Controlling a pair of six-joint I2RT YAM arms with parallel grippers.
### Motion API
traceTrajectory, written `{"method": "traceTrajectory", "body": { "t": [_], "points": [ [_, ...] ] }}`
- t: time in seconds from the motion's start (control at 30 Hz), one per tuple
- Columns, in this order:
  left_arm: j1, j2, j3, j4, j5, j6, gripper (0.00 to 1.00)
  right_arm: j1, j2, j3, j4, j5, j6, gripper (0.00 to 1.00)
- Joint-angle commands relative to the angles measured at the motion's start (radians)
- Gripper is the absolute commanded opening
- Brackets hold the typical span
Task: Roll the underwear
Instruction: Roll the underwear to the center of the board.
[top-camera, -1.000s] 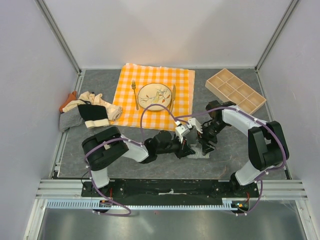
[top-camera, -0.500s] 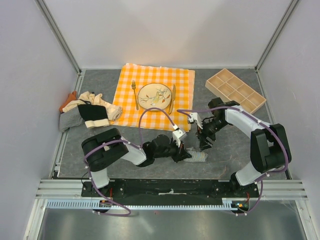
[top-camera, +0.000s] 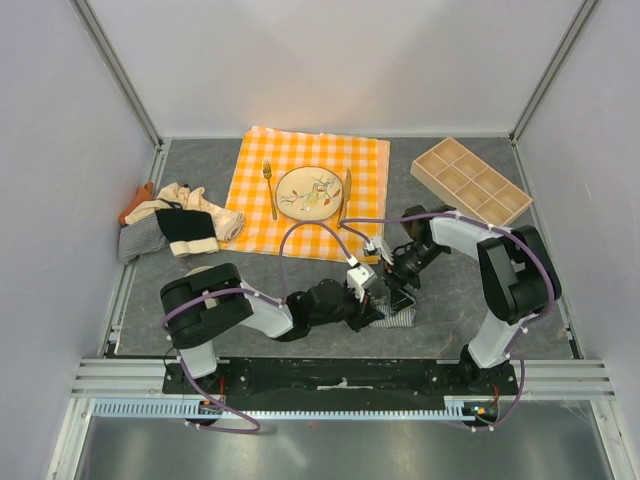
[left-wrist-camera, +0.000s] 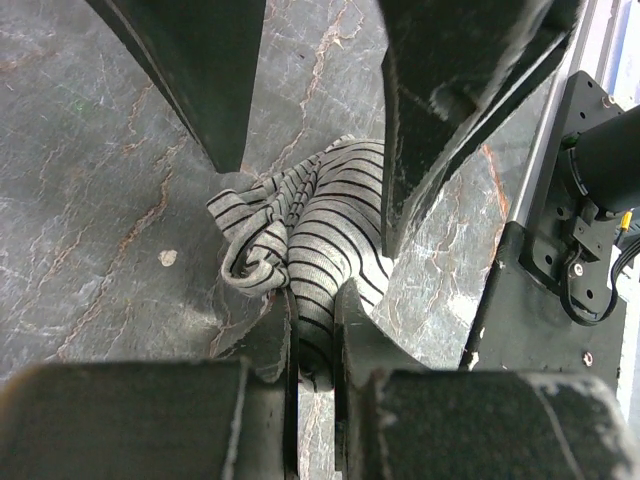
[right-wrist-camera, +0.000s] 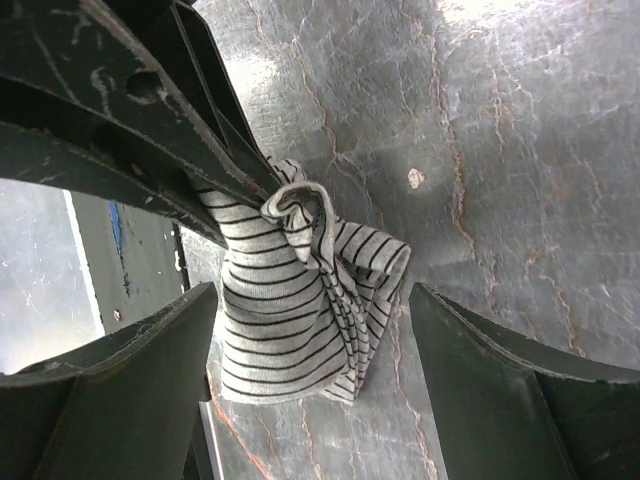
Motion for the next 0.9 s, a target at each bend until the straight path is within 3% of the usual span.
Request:
{"method": "traceTrajectory", "body": {
  "t": [0.0,0.27,0.47,0.7,0.87],
  "points": [
    [-0.02,0.01,-0.01,-0.132,-0.072,0.061,0.02,0.016,0.035,0.013,-0.023,-0.026,-0.002,0.86],
    [-0.029,0.005,-0.013,-0.132,-0.115,0.053,0.02,0.062,0.116,0.018,-0.033,0.006,0.006,0.84],
    [-0.03,-0.004,-0.022,-0.134,-0.147,0.046,0.02,0.082,0.159,0.029,-0.036,0.034,0.02,0.65],
    [-0.03,-0.03,-0.042,-0.135,-0.187,0.036,0.02,0.087,0.184,0.039,-0.037,0.047,0.033,0.32],
    [-0.032,-0.059,-0.054,-0.154,-0.224,0.029,0.09,0.085,0.185,0.039,-0.039,0.055,0.027,0.23]
  ]
}}
